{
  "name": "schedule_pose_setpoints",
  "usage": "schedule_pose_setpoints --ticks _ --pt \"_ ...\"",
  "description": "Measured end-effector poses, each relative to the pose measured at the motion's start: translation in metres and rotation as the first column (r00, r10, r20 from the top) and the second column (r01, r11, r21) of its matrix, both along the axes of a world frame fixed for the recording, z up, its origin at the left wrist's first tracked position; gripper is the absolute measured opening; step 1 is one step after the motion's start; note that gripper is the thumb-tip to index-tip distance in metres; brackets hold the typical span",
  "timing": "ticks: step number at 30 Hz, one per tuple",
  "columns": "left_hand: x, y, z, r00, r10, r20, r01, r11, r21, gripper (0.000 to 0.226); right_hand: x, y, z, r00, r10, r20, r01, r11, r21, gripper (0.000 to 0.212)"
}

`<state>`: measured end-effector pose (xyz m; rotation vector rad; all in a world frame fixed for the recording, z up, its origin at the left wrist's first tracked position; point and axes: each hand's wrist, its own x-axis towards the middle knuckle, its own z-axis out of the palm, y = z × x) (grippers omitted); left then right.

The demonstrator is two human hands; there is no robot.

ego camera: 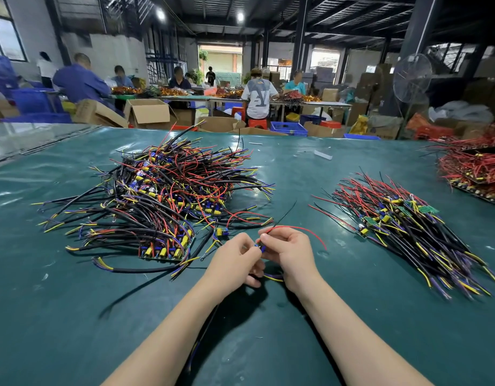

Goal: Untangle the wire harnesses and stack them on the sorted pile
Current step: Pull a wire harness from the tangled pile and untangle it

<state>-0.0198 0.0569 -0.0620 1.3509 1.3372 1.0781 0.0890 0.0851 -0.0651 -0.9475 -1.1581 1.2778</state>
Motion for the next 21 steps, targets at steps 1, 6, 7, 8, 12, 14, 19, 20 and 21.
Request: schedule_pose_setpoints --ticks 1,6,7,8,12,14,19,20,21 --pt "-0.0006 -0.0004 0.001 1.0 -0.008 0.021 0.008 1.0 -0.007 0.019 -0.002 -0.0003 -0.0005 0.999 -0.014 -0.033 0.014 1.0 -0.009 0.025" --pt "-0.0057 0.0013 0.006 0.995 -0.002 0.097 0.01 0.997 -0.081 0.025 -0.0107 -0.0021 -0.0005 0.989 -0.06 -0.133 0.056 0.998 -0.029 0.024" --pt "-0.0053 0.0014 0.0067 0.996 0.02 0.085 -0.012 0.996 -0.089 0.025 -0.0101 -0.0022 0.0 0.988 -0.045 -0.15 0.043 0.999 -0.022 0.024" --pt "-0.0041 0.0016 0.0071 0.996 0.038 0.075 -0.031 0.995 -0.091 0.024 -0.0092 -0.0022 0.0009 0.985 -0.03 -0.168 0.028 1.0 -0.014 0.024" --pt "-0.0005 0.0029 0.0081 0.996 0.041 0.085 -0.031 0.993 -0.117 0.023 -0.0054 -0.0025 0.0027 0.98 -0.037 -0.194 0.04 0.999 0.008 0.025" --pt "-0.0021 0.0033 0.007 0.998 -0.011 0.068 0.02 0.993 -0.118 0.025 -0.0059 -0.0027 0.0022 0.981 -0.06 -0.184 0.064 0.998 0.012 0.026" --pt "-0.0013 0.0044 0.0054 0.995 -0.029 0.097 0.041 0.992 -0.119 0.024 -0.0052 -0.0009 -0.0003 0.981 -0.161 -0.106 0.168 0.984 0.065 0.027" --pt "-0.0004 0.0051 0.0055 0.989 -0.017 0.147 0.036 0.991 -0.13 0.025 -0.004 -0.0002 -0.0004 0.977 -0.18 -0.111 0.188 0.98 0.067 0.026" --pt "-0.0004 0.0055 0.0058 0.981 -0.006 0.192 0.034 0.989 -0.143 0.026 -0.0027 0.0004 -0.0004 0.974 -0.193 -0.12 0.202 0.977 0.066 0.026"
